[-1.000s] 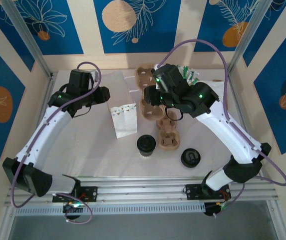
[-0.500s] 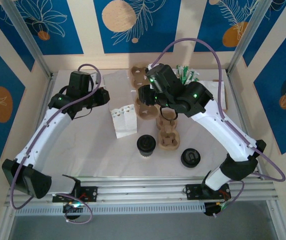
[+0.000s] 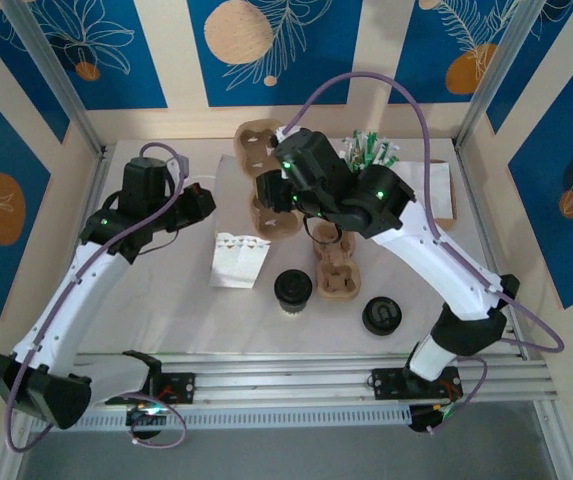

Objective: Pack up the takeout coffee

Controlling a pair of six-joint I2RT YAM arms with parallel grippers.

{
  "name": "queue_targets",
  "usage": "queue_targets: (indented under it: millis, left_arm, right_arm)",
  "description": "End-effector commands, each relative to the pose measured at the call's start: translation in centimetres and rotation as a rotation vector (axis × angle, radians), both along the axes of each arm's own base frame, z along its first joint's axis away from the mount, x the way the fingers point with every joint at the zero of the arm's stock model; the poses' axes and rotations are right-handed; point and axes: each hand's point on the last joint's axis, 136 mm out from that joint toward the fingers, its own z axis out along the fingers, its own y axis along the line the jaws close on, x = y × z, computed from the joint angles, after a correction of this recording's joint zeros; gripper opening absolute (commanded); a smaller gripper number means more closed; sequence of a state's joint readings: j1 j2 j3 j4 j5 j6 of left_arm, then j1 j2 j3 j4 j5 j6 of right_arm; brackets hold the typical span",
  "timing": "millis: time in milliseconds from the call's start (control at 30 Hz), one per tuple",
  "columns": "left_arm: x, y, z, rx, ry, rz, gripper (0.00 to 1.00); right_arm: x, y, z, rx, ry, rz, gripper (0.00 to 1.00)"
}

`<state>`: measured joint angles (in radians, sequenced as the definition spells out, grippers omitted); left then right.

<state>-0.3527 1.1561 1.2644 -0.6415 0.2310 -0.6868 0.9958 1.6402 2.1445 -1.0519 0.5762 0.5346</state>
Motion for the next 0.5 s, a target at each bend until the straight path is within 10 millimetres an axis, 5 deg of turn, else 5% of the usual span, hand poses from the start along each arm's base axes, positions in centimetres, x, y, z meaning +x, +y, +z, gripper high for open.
queue_targets:
  millis: [0, 467]
  left_arm:
    - [-1.4, 0.0, 0.3, -0.085, 0.026, 0.049, 0.0]
    - [-6.3, 0.6, -0.4, -0.266, 0.075, 0.176, 0.0]
  right_arm:
    - [0.2, 0.8, 1.2, 0.047, -0.021, -0.031, 0.36]
    - [-0.4, 4.6, 2.0, 0.152, -0.005, -0.001, 0.37]
